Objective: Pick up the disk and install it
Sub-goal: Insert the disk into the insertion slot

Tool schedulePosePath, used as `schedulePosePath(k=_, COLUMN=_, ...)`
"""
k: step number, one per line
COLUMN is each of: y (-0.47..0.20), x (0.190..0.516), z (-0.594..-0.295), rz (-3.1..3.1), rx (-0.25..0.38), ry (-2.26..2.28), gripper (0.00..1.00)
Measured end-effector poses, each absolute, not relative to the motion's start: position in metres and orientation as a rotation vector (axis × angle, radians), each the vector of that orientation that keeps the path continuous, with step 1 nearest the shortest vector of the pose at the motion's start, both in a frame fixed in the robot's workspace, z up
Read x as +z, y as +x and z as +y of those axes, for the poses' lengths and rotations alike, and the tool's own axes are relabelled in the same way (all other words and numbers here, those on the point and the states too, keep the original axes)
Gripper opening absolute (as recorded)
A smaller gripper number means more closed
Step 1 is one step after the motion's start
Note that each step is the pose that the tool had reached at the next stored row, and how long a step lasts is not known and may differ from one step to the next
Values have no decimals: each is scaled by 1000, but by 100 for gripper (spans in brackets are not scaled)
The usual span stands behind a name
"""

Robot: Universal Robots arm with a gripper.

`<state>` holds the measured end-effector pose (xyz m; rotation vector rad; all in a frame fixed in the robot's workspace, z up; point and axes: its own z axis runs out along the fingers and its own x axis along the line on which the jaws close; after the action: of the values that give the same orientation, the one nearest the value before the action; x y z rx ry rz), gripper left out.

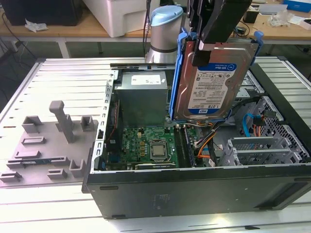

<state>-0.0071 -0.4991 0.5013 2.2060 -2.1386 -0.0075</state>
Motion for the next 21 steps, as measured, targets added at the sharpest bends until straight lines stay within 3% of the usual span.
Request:
schedulePosePath(k=7, y=-7, x=501, z=-499, rz=-2147, rx=12, ry=2215, gripper=37)
schedulePosePath(k=21, y=-7, x=501, z=-506, rz=-2162, rx=-19, ry=2231, gripper=37)
